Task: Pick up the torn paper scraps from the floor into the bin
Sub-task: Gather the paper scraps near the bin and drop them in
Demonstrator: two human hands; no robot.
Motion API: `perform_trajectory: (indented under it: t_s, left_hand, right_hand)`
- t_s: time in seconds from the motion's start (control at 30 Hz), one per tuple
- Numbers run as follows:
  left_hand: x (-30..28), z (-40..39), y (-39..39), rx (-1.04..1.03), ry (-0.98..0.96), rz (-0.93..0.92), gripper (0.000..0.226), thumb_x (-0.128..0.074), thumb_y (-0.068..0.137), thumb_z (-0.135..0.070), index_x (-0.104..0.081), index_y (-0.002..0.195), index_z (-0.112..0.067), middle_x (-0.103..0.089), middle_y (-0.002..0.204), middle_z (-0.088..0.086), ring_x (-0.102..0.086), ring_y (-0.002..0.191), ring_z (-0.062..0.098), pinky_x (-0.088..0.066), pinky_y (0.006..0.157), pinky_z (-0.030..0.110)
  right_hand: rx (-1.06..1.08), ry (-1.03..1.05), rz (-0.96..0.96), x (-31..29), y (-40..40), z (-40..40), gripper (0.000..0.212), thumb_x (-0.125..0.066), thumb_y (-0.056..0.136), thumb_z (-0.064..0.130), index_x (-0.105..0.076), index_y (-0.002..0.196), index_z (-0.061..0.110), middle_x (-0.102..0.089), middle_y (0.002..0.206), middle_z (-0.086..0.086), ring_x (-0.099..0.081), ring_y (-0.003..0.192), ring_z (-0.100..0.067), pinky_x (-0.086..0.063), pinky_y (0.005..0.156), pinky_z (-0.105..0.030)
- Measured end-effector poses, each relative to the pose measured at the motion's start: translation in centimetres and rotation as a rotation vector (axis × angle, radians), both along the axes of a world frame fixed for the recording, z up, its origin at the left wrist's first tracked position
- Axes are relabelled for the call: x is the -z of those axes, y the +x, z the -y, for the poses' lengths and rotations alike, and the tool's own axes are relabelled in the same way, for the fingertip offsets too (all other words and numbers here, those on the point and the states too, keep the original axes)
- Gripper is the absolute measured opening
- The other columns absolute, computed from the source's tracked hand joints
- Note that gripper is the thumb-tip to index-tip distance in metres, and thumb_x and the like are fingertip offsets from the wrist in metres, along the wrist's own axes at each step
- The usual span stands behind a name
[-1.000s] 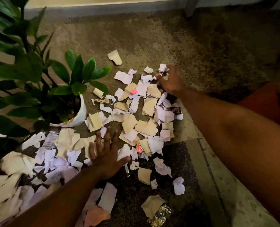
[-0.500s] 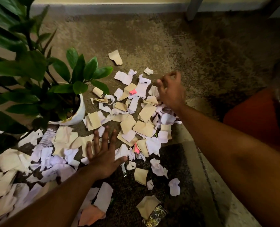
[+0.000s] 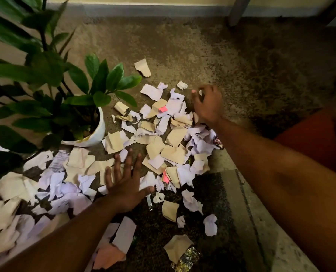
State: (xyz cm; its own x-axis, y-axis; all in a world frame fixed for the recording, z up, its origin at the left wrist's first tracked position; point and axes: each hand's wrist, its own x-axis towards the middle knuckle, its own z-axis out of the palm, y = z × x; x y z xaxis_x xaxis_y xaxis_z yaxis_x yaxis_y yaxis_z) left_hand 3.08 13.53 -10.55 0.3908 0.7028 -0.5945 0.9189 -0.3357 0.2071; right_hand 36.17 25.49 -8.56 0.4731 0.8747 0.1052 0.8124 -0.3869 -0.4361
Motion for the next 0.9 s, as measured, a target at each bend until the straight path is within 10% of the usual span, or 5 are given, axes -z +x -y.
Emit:
perform_trajectory:
  t_s: [0.13, 0.43, 0.67, 0.9]
  left_hand:
    - [-0.1, 0.0, -0.1, -0.002, -0.009, 0.026, 0.106, -0.036, 0.081, -0.082, 0.04, 0.14, -0.037, 0.058, 0.14, -0.009, 0.053, 0.13, 0.031, 0.018, 0.112, 0.059]
    - [0.0, 0.1, -0.2, -0.009, -0.007, 0.043, 0.104, -0.036, 0.082, -0.081, 0.037, 0.143, -0.037, 0.057, 0.141, -0.01, 0.053, 0.129, 0.029, 0.018, 0.113, 0.058]
    - [1.1, 0.1, -0.3, -0.028, 0.055, 0.052, 0.11, -0.012, 0.062, -0.097, 0.037, 0.142, -0.04, 0.049, 0.148, -0.009, 0.047, 0.135, 0.029, 0.013, 0.113, 0.059]
    - [0.2, 0.2, -0.2, -0.012, 0.045, 0.026, 0.105, -0.028, 0.078, -0.086, 0.036, 0.144, -0.036, 0.053, 0.145, -0.007, 0.046, 0.135, 0.032, 0.014, 0.115, 0.059]
  right_hand:
    - [-0.002, -0.242, -0.123, 2.4, 0.6, -2.2, 0.072, -0.046, 0.087, 0.069, -0.058, 0.135, 0.017, -0.048, 0.146, -0.014, -0.045, 0.135, -0.035, -0.039, 0.113, -0.044]
    - [-0.136, 0.044, -0.147, -0.4, -3.7, 1.9, 0.037, -0.058, 0.091, 0.06, -0.069, 0.102, 0.027, -0.071, 0.097, 0.008, -0.066, 0.087, -0.014, -0.053, 0.074, -0.031]
    - [-0.184, -0.295, -0.142, 0.2, -2.6, -7.8, 0.055, -0.063, 0.092, 0.05, -0.055, 0.135, 0.017, -0.045, 0.148, -0.014, -0.044, 0.137, -0.034, -0.035, 0.113, -0.039]
    - [-0.465, -0.167, -0.046, -0.9, -7.9, -1.8, 0.038, -0.051, 0.1, 0.052, -0.069, 0.115, 0.022, -0.065, 0.119, -0.011, -0.059, 0.111, -0.029, -0.042, 0.082, -0.033]
